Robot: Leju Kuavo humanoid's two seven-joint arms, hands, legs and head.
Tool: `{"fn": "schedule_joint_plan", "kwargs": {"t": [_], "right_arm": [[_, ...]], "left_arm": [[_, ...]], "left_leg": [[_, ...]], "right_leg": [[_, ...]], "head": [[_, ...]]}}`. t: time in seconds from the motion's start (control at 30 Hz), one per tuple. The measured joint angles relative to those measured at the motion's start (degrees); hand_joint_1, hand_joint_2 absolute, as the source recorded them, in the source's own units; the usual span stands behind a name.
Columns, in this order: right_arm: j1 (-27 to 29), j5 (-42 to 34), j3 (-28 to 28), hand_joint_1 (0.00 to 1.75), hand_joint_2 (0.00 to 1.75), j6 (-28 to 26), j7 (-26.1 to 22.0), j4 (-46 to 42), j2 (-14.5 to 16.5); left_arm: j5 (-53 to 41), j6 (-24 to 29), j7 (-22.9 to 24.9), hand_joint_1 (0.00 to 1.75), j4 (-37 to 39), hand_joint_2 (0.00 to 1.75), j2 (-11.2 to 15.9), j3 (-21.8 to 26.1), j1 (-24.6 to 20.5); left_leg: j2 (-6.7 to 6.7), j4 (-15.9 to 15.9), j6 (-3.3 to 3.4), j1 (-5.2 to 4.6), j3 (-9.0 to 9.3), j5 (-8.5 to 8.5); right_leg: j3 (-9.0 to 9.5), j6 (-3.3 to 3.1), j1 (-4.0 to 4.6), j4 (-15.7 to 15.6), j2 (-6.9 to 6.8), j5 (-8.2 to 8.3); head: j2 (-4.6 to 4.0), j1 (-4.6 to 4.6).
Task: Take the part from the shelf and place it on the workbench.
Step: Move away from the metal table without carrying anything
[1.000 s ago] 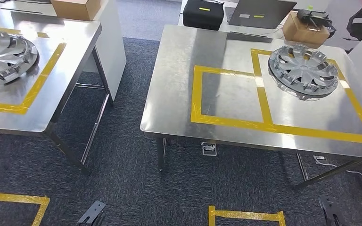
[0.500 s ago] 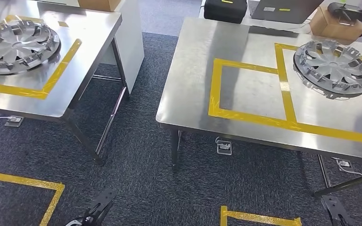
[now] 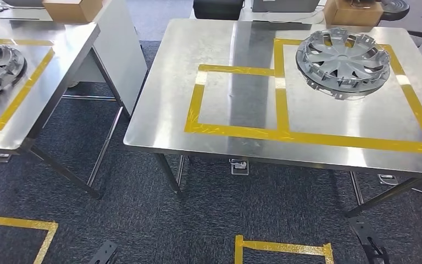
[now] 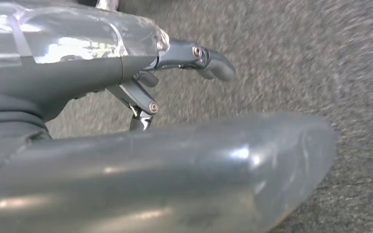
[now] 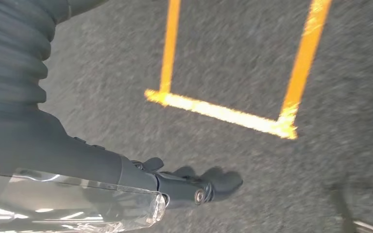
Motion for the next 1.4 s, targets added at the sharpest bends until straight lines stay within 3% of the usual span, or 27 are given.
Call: {"fn": "schedule_joint_plan", "kwargs": {"t": [0.03, 0.1, 0.13, 0.17, 0.23, 0.3, 0.33, 0.4, 0.47, 0.5, 0.57, 0.6, 0.63, 0.67, 0.7, 0.73, 0.77, 0.8, 0.97, 1.07, 1.13, 1.17, 1.2, 1.23, 1.27, 1.33, 1.4], "right_arm": [[0.12, 0.87, -0.61, 0.00, 1.75, 0.52, 0.39, 0.25, 0.32], [0.09, 2.17, -1.95, 0.00, 1.75, 2.02, 0.95, 0.98, 1.29], [-0.06, 2.62, -2.74, 0.00, 1.75, 2.96, 1.09, 1.55, 1.85], [-0.21, 3.06, -3.54, 0.00, 1.75, 4.13, 1.20, 2.27, 2.56], [-0.49, 3.98, -5.46, 0.00, 1.75, 6.30, 1.25, 3.91, 3.61], [-0.37, 5.50, -7.85, 0.00, 1.75, 8.11, 1.86, 4.91, 4.30], [-0.33, 6.77, -9.30, 0.00, 1.75, 8.97, 2.64, 5.13, 4.55], [-0.23, 9.87, -12.26, 0.00, 1.75, 11.24, 4.43, 5.35, 5.66], [-0.21, 12.50, -14.67, 0.00, 1.75, 13.92, 4.72, 5.87, 7.60], [-0.33, 13.63, -15.78, 0.00, 1.75, 15.12, 4.17, 6.42, 8.62], [-0.80, 15.62, -18.27, 0.00, 1.75, 16.76, 2.92, 7.86, 10.42], [-1.19, 16.56, -19.57, 0.00, 1.75, 17.43, 2.46, 8.68, 11.50], [-1.64, 17.43, -20.84, 0.00, 1.75, 17.99, 2.12, 9.54, 12.50], [-2.05, 18.17, -21.94, 0.00, 1.75, 18.64, 1.71, 10.50, 13.55], [-2.55, 18.86, -22.87, 0.00, 1.75, 19.28, 1.14, 11.59, 14.61], [-3.02, 19.44, -23.86, 0.00, 1.75, 19.80, 0.42, 12.81, 15.51], [-3.62, 19.86, -24.72, 0.00, 1.75, 20.28, -0.48, 14.23, 16.53], [-4.54, 20.25, -25.64, 0.00, 1.75, 20.57, -1.52, 15.99, 17.58], [-9.47, 21.04, -29.91, 0.00, 1.75, 21.26, -6.73, 27.35, 22.72], [-11.59, 21.23, -31.86, 0.00, 1.75, 21.29, -8.27, 33.49, 24.75], [-12.57, 21.21, -32.87, 0.00, 1.75, 21.38, -8.73, 36.41, 25.50], [-13.07, 21.08, -33.33, 0.00, 1.75, 21.51, -9.04, 37.69, 25.76], [-13.59, 20.92, -33.82, 0.00, 1.75, 21.68, -9.39, 38.88, 25.97], [-14.11, 20.73, -34.25, 0.00, 1.75, 21.86, -9.73, 39.96, 26.13], [-14.64, 20.57, -34.69, 0.00, 1.75, 21.99, -10.00, 41.04, 26.29], [-15.51, 20.57, -35.45, 0.00, 1.75, 21.90, -10.36, 43.26, 26.64], [-16.27, 20.94, -35.90, 0.00, 1.75, 21.34, -10.70, 45.33, 27.06]], "left_arm": [[0.49, -0.16, -0.08, 0.00, 0.57, 0.00, -0.25, 0.34, 0.08], [1.32, -0.75, -0.43, 0.00, 1.69, 0.00, -0.58, 1.05, 0.16], [1.63, -1.09, -0.64, 0.00, 2.23, 0.00, -0.71, 1.38, 0.15], [1.87, -1.43, -0.80, 0.00, 2.76, 0.00, -0.86, 1.70, 0.12], [2.22, -1.99, -1.08, 0.00, 3.63, 0.00, -1.46, 2.16, 0.10], [2.57, -2.06, -1.51, 0.00, 4.27, 0.00, -2.39, 2.60, 0.19], [2.74, -1.85, -1.75, 0.00, 4.50, 0.00, -2.92, 2.78, 0.22], [2.96, -1.22, -1.98, 0.00, 4.86, 0.00, -3.82, 3.04, 0.25], [3.10, -0.77, -2.08, 0.00, 5.13, 0.00, -4.61, 3.15, 0.31], [3.18, -0.57, -2.15, 0.00, 5.28, 0.00, -4.90, 3.20, 0.32], [3.30, -0.14, -2.21, 0.00, 5.52, 0.00, -5.19, 3.26, 0.22], [3.33, 0.07, -2.08, 0.00, 5.68, 0.00, -5.00, 3.31, 0.13], [3.31, 0.22, -1.90, 0.00, 5.81, 0.00, -4.82, 3.34, 0.05], [3.29, 0.38, -1.66, 0.00, 5.93, 0.00, -4.62, 3.37, -0.01], [3.28, 0.56, -1.35, 0.00, 6.06, 0.00, -4.38, 3.40, -0.05], [3.27, 0.70, -1.07, 0.00, 6.12, 0.00, -4.30, 3.39, -0.04], [3.29, 0.90, -0.70, 0.00, 6.18, 0.00, -4.05, 3.38, -0.04], [3.32, 1.11, -0.21, 0.00, 6.23, 0.00, -3.66, 3.38, -0.06], [3.75, 1.83, 2.12, 0.00, 6.24, 0.00, -1.33, 3.38, -0.16], [3.86, 1.82, 2.41, 0.00, 6.24, 0.00, -0.32, 3.38, -0.16], [3.93, 1.86, 2.46, 0.00, 6.24, 0.00, -0.07, 3.38, -0.14], [4.00, 1.99, 2.55, 0.00, 6.21, 0.00, -0.06, 3.37, -0.12], [4.14, 2.20, 2.84, 0.00, 6.12, 0.00, -0.11, 3.37, -0.11], [4.27, 2.54, 3.37, 0.00, 5.90, 0.00, -0.16, 3.36, -0.10], [4.46, 2.88, 4.13, 0.00, 5.53, 0.00, -0.19, 3.34, -0.08], [4.86, 3.32, 5.83, 0.00, 4.50, 0.00, -0.08, 3.33, 0.00], [5.36, 3.38, 6.80, 0.00, 3.64, 0.00, 0.16, 3.31, 0.28]], "left_leg": [[-0.41, -2.66, 1.85, -1.36, 1.22, 2.11], [-2.66, -9.77, 6.30, -3.83, 4.75, 6.06], [-3.48, -12.67, 7.91, -4.64, 6.28, 7.12], [-4.11, -14.56, 8.94, -5.01, 7.29, 7.36], [-3.60, -17.15, 9.09, -4.78, 8.75, 7.33], [-2.98, -19.87, 7.97, -3.85, 10.25, 7.94], [-2.68, -20.97, 7.27, -3.17, 10.91, 8.31], [-2.18, -21.74, 5.88, -1.84, 11.49, 8.42], [-1.77, -21.70, 4.15, -0.17, 11.70, 8.11], [-1.59, -21.53, 3.12, 0.72, 11.78, 7.89], [-1.30, -20.61, 0.89, 2.21, 11.78, 7.16], [-1.17, -19.97, -0.25, 2.70, 11.62, 6.68], [-1.05, -19.42, -1.22, 2.94, 11.47, 6.27], [-1.00, -19.12, -1.92, 2.97, 11.41, 6.06], [-0.91, -19.12, -2.31, 3.05, 11.49, 5.96], [-0.87, -19.34, -2.52, 3.05, 11.77, 5.99], [-0.86, -19.64, -2.59, 3.07, 12.09, 6.03], [-0.81, -19.91, -2.64, 3.08, 12.42, 6.00], [-1.00, -20.30, -2.67, 3.40, 13.42, 6.02], [-1.29, -20.30, -2.54, 3.94, 13.64, 6.20], [-1.43, -20.22, -2.01, 4.01, 13.73, 8.48], [-1.46, -20.15, -2.23, 4.07, 13.73, 9.66], [-1.42, -20.15, -2.85, 4.22, 13.80, 10.41], [-1.34, -20.28, -3.98, 4.48, 13.87, 10.12], [-1.24, -20.74, -5.22, 4.76, 14.26, 8.99], [-1.08, -21.93, -6.81, 5.10, 15.09, 6.33], [-1.12, -22.11, -7.16, 5.12, 15.39, 4.83]], "right_leg": [[0.40, -0.34, 0.93, -0.38, -0.02, 0.08], [1.36, -1.09, 2.17, -1.56, 0.08, 0.35], [1.77, -1.36, 2.49, -2.14, 0.14, 0.51], [1.99, -1.53, 2.60, -2.64, 0.32, 0.70], [2.29, -1.85, 2.93, -3.46, 0.68, 0.99], [2.13, -1.53, 2.88, -3.07, 0.70, 0.24], [1.40, -0.79, 2.57, -1.44, 0.67, -0.88], [-1.75, 1.55, 1.02, 4.79, 0.61, -3.82], [-4.23, 3.89, -0.88, 9.08, 0.48, -4.56], [-4.17, 5.14, -1.95, 8.40, 0.36, -3.32], [-1.46, 7.92, -4.14, 1.95, 0.16, 0.76], [-0.11, 8.87, -4.79, -1.01, 0.48, 2.09], [0.72, 8.57, -5.06, -2.77, 0.86, 2.62], [0.85, 7.46, -5.05, -3.15, 1.24, 2.43], [0.56, 5.67, -4.92, -2.54, 1.42, 2.08], [0.40, 4.15, -5.06, -2.28, 1.33, 1.98], [0.30, 3.43, -5.35, -2.15, 1.21, 1.96], [0.26, 3.10, -5.73, -2.14, 1.12, 2.01], [0.07, 2.67, -7.53, -2.18, 0.88, 2.26], [0.00, 2.57, -8.08, -2.25, 0.59, 2.30], [0.01, 2.55, -7.79, -2.26, 0.55, 2.24], [0.04, 2.53, -7.45, -2.29, 0.56, 2.22], [0.07, 2.52, -7.06, -2.33, 0.56, 2.19], [0.10, 2.54, -6.69, -2.34, 0.53, 2.14], [0.10, 2.59, -6.43, -2.33, 0.47, 2.10], [0.10, 2.95, -6.16, -2.09, 0.21, 1.82], [0.49, 3.33, -6.16, -2.31, -0.08, 1.71]], "head": [[0.00, -0.38], [0.00, -0.59], [0.00, -0.51], [0.00, -0.31], [0.00, -0.52], [-0.01, -1.08], [-0.01, -1.28], [-0.01, -1.27], [0.00, -1.02], [0.00, -0.88], [0.00, -0.67], [0.00, -0.13], [0.00, 0.33], [-0.01, 0.59], [-0.01, 0.68], [-0.01, 0.18], [-0.01, -0.44], [-0.01, -1.03], [0.00, -4.56], [-0.01, -6.14], [-0.02, -7.10], [-0.02, -7.39], [-0.02, -7.55], [-0.02, -7.55], [-0.02, -7.46], [-0.02, -7.23], [-0.02, -6.79]]}}
